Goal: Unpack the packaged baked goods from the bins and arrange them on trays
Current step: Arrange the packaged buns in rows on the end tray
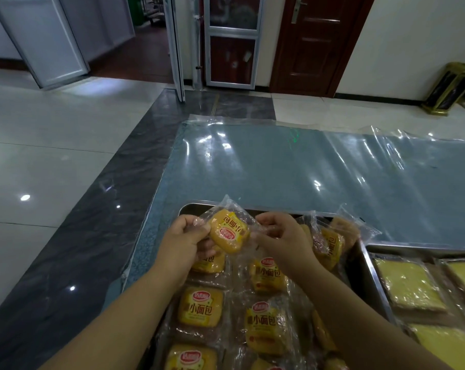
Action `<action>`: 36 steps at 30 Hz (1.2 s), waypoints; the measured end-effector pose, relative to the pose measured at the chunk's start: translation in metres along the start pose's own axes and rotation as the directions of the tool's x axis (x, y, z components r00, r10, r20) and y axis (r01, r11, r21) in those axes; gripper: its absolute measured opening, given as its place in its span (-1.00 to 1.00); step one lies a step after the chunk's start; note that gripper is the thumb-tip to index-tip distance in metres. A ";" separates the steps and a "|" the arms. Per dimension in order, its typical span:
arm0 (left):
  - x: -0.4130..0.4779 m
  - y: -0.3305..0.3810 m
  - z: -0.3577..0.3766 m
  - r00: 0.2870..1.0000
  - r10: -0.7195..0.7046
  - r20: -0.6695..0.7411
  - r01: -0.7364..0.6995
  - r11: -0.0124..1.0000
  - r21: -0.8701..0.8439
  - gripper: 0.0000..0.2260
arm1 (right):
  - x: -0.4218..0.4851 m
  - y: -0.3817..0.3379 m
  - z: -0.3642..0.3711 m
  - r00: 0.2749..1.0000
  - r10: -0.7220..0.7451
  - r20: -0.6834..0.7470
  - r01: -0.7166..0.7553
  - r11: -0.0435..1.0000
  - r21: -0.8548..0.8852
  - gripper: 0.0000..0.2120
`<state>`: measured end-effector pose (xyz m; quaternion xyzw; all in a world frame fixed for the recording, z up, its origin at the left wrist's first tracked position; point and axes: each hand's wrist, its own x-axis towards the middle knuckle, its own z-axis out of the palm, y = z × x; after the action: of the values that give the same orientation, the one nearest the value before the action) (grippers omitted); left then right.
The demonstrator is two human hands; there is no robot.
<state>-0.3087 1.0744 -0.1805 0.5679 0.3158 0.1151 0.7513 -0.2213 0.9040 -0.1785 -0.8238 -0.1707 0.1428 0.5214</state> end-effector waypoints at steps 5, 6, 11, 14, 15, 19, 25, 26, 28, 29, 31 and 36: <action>-0.002 0.009 -0.006 0.973 0.189 0.131 -0.220 0.934 0.282 -0.84 | 0.006 -0.010 0.004 0.985 0.008 0.170 -0.011 1.000 0.019 -0.44; -0.003 0.012 -0.005 0.965 0.197 0.171 -0.241 0.926 0.290 -0.83 | 0.008 -0.014 0.004 0.970 0.007 0.241 -0.023 0.998 0.064 -0.45; 0.002 0.015 -0.001 0.940 0.339 0.039 -0.325 0.855 0.405 -0.86 | 0.016 -0.026 0.002 0.969 -0.008 0.249 -0.025 0.991 0.130 -0.85; 0.005 0.009 -0.008 0.876 0.482 0.001 -0.407 0.740 0.536 -0.86 | 0.024 -0.020 0.005 0.979 0.200 0.025 -0.201 0.954 0.221 -0.89; 0.005 0.005 -0.011 0.866 0.498 0.042 -0.422 0.685 0.594 -0.86 | 0.027 -0.018 0.008 0.964 0.267 -0.022 -0.254 0.938 0.237 -0.88; 0.005 -0.014 -0.022 0.849 0.412 0.331 -0.480 0.337 0.810 -0.83 | 0.034 -0.005 0.029 0.936 0.345 -0.063 -0.335 0.933 0.129 -0.80; 0.001 -0.032 -0.033 0.807 0.320 0.497 -0.542 0.065 0.838 -0.73 | 0.036 0.000 0.053 0.989 0.145 0.029 -0.129 0.944 -0.304 -0.72; 0.000 -0.032 -0.034 0.803 0.326 0.499 -0.547 0.070 0.834 -0.75 | 0.036 -0.001 0.053 0.988 0.144 0.054 -0.117 0.932 -0.343 -0.72; -0.001 -0.029 -0.035 0.804 0.330 0.495 -0.546 0.079 0.834 -0.78 | 0.036 -0.005 0.051 0.981 0.156 0.113 -0.100 0.912 -0.399 -0.77; -0.002 -0.027 -0.036 0.806 0.334 0.489 -0.542 0.080 0.837 -0.79 | 0.034 -0.007 0.048 0.977 0.157 0.142 -0.082 0.900 -0.429 -0.81; -0.003 -0.023 -0.034 0.804 0.357 0.477 -0.539 0.097 0.837 -0.82 | 0.029 -0.008 0.037 0.983 0.099 0.156 -0.005 0.859 -0.512 -0.85; -0.002 -0.018 -0.016 0.777 0.395 0.490 -0.562 0.086 0.823 -0.84 | 0.013 0.000 -0.008 0.984 -0.124 -0.130 -0.003 0.711 -0.703 -0.79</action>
<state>-0.3232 1.0794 -0.1989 0.9726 0.0614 0.1024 0.1995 -0.2060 0.9032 -0.1761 -0.9627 -0.1946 -0.0191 0.1871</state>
